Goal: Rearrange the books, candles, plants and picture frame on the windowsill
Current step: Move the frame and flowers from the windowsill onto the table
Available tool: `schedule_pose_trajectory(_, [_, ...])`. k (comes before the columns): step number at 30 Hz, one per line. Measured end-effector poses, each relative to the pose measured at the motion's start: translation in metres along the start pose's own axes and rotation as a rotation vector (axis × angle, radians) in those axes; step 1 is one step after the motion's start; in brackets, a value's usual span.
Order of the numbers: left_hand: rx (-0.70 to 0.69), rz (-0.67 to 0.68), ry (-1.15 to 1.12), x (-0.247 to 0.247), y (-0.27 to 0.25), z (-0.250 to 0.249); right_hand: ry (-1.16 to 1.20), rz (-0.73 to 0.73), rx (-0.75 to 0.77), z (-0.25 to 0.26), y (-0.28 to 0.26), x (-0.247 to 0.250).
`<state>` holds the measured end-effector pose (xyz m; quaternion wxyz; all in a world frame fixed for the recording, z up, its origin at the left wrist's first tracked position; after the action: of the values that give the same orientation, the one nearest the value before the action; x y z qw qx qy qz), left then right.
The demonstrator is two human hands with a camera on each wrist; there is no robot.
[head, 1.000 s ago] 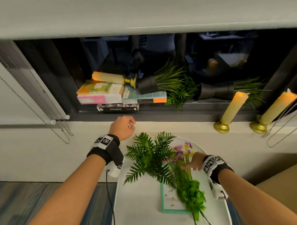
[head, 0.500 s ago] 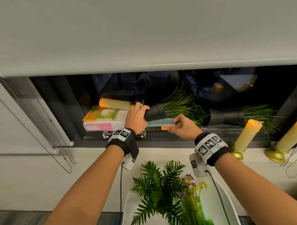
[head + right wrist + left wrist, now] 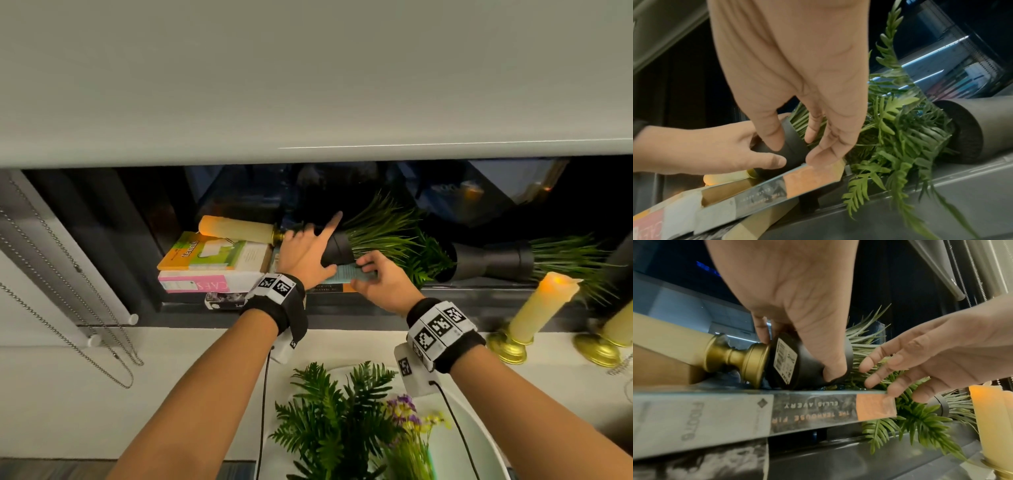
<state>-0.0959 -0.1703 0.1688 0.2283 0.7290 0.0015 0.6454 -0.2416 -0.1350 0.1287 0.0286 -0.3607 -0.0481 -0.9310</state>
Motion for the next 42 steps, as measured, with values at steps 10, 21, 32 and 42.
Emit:
schedule_pose_trajectory(10, [0.043,-0.102,-0.225,0.017,-0.02,0.003,0.063,-0.039,0.091,0.007,-0.009,0.016])
schedule_pose_trajectory(21, [0.161,-0.204,-0.703,0.069,-0.114,0.006,0.17,0.191,0.264,0.054,-0.061,-0.002])
schedule_pose_trajectory(32, [0.201,0.041,-0.662,0.021,-0.237,-0.018,0.154,0.585,0.284,0.052,-0.159,-0.079])
schedule_pose_trajectory(42, [0.449,0.227,-0.781,-0.031,-0.33,0.009,-0.168,0.741,0.252,0.006,-0.175,-0.103])
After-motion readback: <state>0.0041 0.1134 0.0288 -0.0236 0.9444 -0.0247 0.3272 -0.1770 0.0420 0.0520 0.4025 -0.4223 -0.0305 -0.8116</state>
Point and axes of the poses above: each hand's wrist, its own y-axis towards the middle knuckle, its own x-axis out of the back of the hand, z = x × y, the point moved 8 cm from there along y, towards the middle knuckle, and after that the axes turned 5 degrees about -y, right-handed, at the moved point
